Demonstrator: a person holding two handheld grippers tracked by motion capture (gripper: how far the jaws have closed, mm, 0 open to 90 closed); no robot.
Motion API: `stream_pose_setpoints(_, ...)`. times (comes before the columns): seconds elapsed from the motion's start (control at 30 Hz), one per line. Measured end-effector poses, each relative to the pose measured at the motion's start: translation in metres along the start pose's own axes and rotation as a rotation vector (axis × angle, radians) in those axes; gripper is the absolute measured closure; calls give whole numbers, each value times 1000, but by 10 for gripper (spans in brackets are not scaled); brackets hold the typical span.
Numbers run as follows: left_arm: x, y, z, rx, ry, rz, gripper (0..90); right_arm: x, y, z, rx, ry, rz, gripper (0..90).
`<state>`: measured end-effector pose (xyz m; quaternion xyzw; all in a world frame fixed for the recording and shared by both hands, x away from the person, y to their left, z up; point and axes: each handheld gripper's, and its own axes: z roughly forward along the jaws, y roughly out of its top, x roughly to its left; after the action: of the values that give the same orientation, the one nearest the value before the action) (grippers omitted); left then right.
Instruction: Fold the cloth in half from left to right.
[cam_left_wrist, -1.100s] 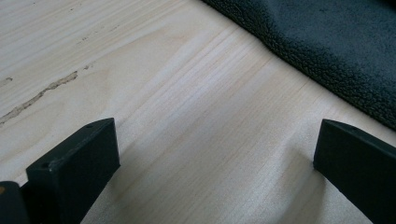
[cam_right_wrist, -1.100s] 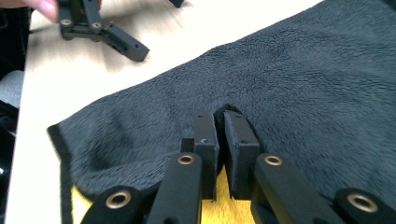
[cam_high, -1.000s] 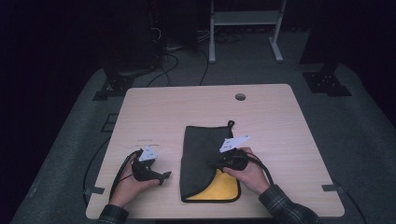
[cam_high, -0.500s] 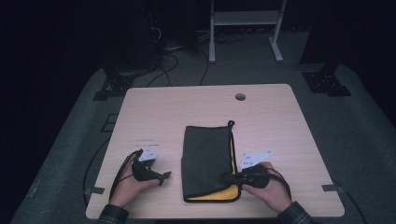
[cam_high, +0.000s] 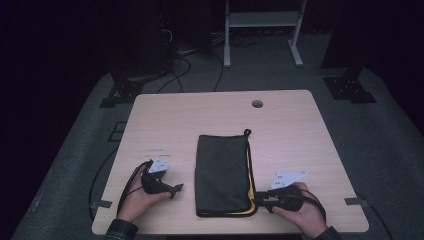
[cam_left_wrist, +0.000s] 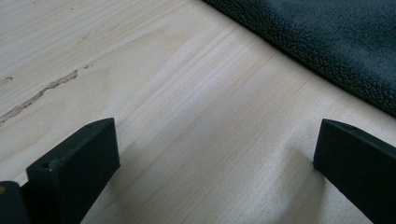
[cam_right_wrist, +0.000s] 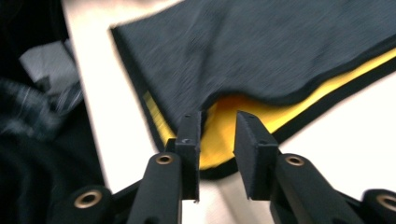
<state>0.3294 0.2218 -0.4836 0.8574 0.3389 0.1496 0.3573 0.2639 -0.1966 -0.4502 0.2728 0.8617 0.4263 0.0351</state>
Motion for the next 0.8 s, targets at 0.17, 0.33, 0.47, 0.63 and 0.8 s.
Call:
stream_pose_setpoints(0.17, 0, 0, 0, 0, 0, 0, 0, -29, 15, 11, -17, -79, 33, 682)
stream_pose_setpoints(0.33, 0, 0, 0, 4, 0, 4, 0, -51, 27, 28, -15, -129, 55, 671)
stream_pose_setpoints(0.47, 0, 0, 0, 4, 0, 1, 0, -65, 33, 44, -9, -136, 89, 657)
stream_pose_setpoints(0.63, 0, 0, 0, 4, 0, 2, 0, -70, 35, 60, 26, -146, 100, 701)
stream_pose_setpoints(0.8, 0, 0, 0, 5, 0, 2, 0, -73, 39, 60, 18, -157, 110, 876)
